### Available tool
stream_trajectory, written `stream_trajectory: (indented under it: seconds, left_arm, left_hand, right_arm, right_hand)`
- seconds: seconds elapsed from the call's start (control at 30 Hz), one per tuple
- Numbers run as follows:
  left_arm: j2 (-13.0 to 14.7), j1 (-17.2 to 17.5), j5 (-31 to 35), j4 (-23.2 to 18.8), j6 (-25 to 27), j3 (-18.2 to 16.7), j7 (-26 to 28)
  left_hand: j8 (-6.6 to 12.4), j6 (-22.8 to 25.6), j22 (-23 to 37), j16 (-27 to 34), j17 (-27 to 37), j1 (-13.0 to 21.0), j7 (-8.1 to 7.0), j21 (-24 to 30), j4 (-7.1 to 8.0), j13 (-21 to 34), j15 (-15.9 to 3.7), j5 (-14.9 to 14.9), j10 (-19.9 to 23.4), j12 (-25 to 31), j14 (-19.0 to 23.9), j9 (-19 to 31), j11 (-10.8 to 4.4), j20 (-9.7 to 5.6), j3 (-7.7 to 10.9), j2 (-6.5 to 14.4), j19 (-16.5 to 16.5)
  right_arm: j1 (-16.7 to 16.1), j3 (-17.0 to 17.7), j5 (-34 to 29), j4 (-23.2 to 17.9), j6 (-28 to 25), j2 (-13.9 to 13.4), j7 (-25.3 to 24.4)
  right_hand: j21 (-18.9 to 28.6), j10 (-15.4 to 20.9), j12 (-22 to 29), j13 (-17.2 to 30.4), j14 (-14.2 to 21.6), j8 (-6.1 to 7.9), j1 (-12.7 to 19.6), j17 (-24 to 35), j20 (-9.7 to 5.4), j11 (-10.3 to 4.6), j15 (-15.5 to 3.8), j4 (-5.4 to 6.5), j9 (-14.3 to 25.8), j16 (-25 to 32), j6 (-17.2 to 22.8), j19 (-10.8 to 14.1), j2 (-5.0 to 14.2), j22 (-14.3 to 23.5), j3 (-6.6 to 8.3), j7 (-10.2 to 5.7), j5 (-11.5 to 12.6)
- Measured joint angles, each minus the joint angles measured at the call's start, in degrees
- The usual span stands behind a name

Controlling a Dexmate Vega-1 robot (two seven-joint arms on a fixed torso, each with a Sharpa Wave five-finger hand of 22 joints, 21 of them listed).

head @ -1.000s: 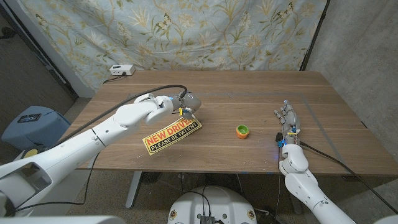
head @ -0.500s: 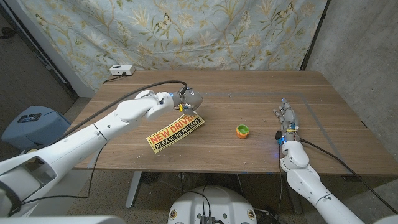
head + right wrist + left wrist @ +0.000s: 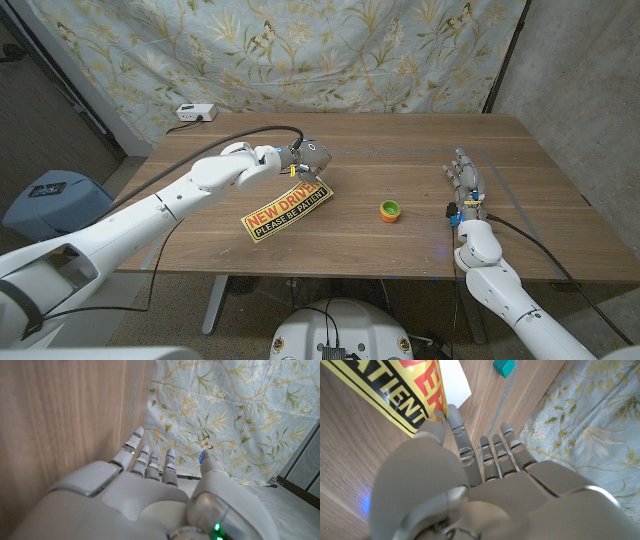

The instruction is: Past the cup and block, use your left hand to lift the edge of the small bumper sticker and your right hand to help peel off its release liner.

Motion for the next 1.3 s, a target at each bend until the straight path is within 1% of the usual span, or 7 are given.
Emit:
stream_trajectory:
  seconds: [0.37,0.47,0.5,0.67,0.9,1.2,1.3]
  left_arm:
    - [-0.44,-0.89,0.0,0.77,-0.83,0.47,2.77]
    - [-0.44,-0.89,0.02,0.77,-0.83,0.47,3.39]
    - [-0.84,-1.15,0.04,1.15,-0.83,0.67,3.67]
    - [-1.07,-1.16,0.11,1.24,-0.45,0.73,4.53]
    - [-1.25,-1.16,0.12,1.25,0.21,0.73,5.76]
    - [-1.67,-1.03,0.0,1.02,0.98,0.46,7.44]
    - [-1.79,-1.04,-0.07,1.02,1.02,0.43,8.09]
  left_hand:
    - [0.33,0.0,0.3,-0.29,0.0,0.24,0.0,0.0,0.25,0.0,0.0,0.0,0.13,0.0,0.0,0.0,-0.13,0.0,-0.25,0.24,0.0]
    - [0.33,0.0,0.3,-0.48,0.0,0.3,0.0,0.0,0.25,0.0,0.0,0.0,0.31,0.0,0.0,-0.28,-0.31,0.0,-0.24,0.3,0.0]
    - [0.33,0.0,0.3,-0.49,0.0,0.3,0.0,0.0,0.25,0.0,0.0,0.0,0.31,0.0,0.0,-0.28,-0.31,0.0,-0.24,0.3,0.0]
    - [0.33,0.0,0.3,-0.49,0.0,0.29,0.0,0.0,0.08,0.0,0.0,0.0,0.31,-0.4,-0.01,-0.28,-0.31,0.23,-0.4,0.29,-0.22]
    - [0.33,0.0,0.3,-0.49,0.0,0.29,0.0,0.0,0.18,0.0,-0.21,0.0,0.3,-0.43,0.22,-0.28,-0.3,-0.09,-0.49,0.29,-0.53]
    - [0.33,0.0,0.3,-0.49,0.0,0.28,0.0,0.0,0.17,0.0,-0.31,0.0,0.32,-0.42,0.31,-0.28,-0.32,-0.09,-0.8,0.29,-0.52]
    - [0.33,0.0,0.3,-0.49,0.0,0.28,0.0,0.0,0.17,0.0,-0.31,0.0,0.62,-0.42,0.31,-0.28,-0.62,-0.09,-0.8,0.28,-0.52]
  right_arm:
    - [-0.41,0.37,-0.95,-2.42,-0.33,-1.17,-0.28]
    - [-0.35,0.38,-0.95,-2.85,-0.33,-1.48,-0.28]
    - [-0.25,0.38,-1.4,-3.03,-1.64,-1.64,0.06]
    - [0.4,0.28,-1.42,-3.5,-2.54,-2.17,0.89]
    - [1.27,-0.1,-1.42,-3.83,-3.14,-2.78,1.53]
    - [2.16,-0.53,-1.03,-4.34,-4.97,-3.92,3.29]
    - [2.38,-0.67,-1.02,-4.63,-5.56,-4.46,3.61]
  right_hand:
    - [0.0,0.0,0.0,0.0,0.0,0.0,0.0,0.0,-0.02,0.0,0.0,0.0,0.0,0.0,0.0,-0.01,0.0,0.3,0.0,0.0,0.0]
    - [0.0,0.03,0.0,0.0,0.0,0.0,0.0,0.0,-0.42,0.03,0.0,-0.17,0.0,0.0,0.0,-0.41,0.0,0.3,0.17,0.0,0.0]
    - [0.0,0.2,0.0,0.0,0.0,0.0,0.0,0.0,-0.42,0.2,0.0,-0.24,0.0,0.0,0.0,-0.41,0.0,0.3,0.24,0.0,0.0]
    - [0.0,0.21,0.0,0.0,0.0,0.0,0.0,0.0,-0.42,0.21,0.0,-0.25,0.0,0.0,0.25,-0.41,0.0,0.3,0.25,-0.24,0.0]
    - [0.0,0.52,0.2,0.0,0.0,0.0,0.0,0.0,-0.42,0.51,0.0,-0.25,0.0,0.0,0.24,-0.41,0.0,0.29,0.25,-0.23,0.0]
    - [0.0,0.52,0.2,0.0,0.0,0.28,0.0,0.0,-0.42,0.51,0.0,-0.25,0.0,0.0,0.86,-0.41,0.0,0.29,0.24,0.2,0.0]
    - [0.0,0.52,0.2,0.0,0.0,0.28,0.0,0.0,-0.42,0.51,0.0,-0.25,0.0,0.0,0.86,-0.41,0.0,0.29,0.24,0.19,0.0]
